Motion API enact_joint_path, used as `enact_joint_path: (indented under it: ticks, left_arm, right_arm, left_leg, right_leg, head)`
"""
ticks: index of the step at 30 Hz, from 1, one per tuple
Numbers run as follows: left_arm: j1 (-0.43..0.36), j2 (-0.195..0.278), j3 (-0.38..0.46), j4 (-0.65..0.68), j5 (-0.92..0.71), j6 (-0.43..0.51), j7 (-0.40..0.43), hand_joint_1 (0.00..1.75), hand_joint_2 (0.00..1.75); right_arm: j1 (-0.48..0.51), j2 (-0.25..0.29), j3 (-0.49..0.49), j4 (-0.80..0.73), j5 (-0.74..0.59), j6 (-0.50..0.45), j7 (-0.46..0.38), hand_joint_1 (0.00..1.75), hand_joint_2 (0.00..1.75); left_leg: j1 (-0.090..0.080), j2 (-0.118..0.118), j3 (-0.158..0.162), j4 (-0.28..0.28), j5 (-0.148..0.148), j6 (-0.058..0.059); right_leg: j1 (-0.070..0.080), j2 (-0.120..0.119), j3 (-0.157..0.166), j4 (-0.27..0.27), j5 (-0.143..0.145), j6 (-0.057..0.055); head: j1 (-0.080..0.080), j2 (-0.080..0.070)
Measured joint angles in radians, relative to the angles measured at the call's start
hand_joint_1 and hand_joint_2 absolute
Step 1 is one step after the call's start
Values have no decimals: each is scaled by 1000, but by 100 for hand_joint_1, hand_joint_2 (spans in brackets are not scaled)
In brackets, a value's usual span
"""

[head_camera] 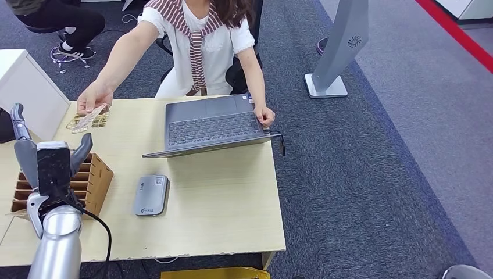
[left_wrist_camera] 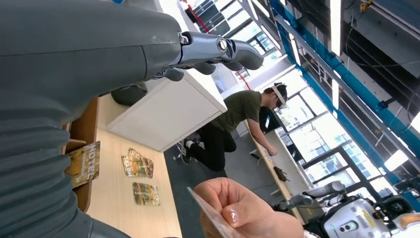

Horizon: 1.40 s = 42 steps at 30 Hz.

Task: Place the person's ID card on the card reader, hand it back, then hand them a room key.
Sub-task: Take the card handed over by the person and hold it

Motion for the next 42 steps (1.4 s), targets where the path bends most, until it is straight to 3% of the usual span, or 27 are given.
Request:
enact_joint_path:
  ticks: [25,42]
  left_arm:
    - [-464,175,-136,600,-504,145,184,0,175]
    - [-515,206,-151,712,-572,172,211,0,175]
  right_arm:
    - [-11,0,66,0,75,52,59,0,0]
    - [-12,0,83,0,86,64,71,0,0]
  left_leg:
    - [0,0,0,0,2,0]
    - [0,0,0,0,2,0]
  right_leg:
    - [0,0,0,1,1,-1]
    - [0,0,0,1,1,-1]
  head:
    - [0,0]
    - [0,0]
